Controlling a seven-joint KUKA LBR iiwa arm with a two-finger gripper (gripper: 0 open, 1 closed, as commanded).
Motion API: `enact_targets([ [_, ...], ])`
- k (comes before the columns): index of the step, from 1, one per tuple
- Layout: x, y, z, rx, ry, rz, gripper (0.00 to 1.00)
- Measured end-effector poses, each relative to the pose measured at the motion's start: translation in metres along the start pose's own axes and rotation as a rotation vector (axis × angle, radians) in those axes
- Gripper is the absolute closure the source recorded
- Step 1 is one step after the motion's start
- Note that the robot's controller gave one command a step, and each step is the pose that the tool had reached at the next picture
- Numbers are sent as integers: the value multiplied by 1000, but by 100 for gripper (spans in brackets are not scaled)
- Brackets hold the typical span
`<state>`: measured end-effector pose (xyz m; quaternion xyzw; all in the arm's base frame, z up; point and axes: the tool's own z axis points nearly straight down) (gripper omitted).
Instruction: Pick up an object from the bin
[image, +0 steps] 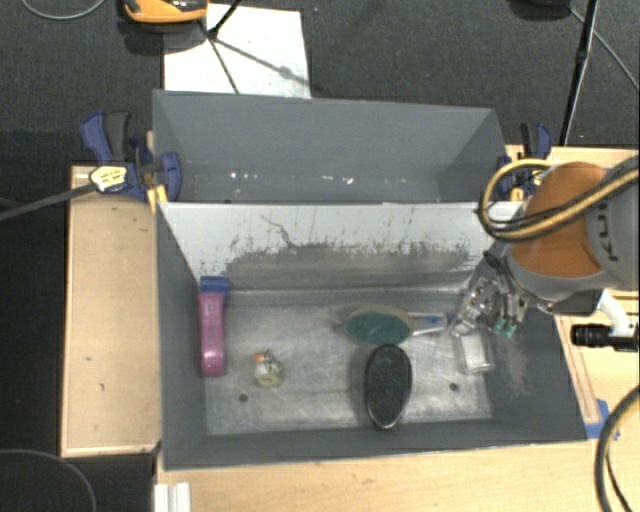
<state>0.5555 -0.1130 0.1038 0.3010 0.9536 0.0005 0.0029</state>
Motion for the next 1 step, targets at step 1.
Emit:
enact_targets([
  [1,-1,1,-23,0,0,-8,100],
])
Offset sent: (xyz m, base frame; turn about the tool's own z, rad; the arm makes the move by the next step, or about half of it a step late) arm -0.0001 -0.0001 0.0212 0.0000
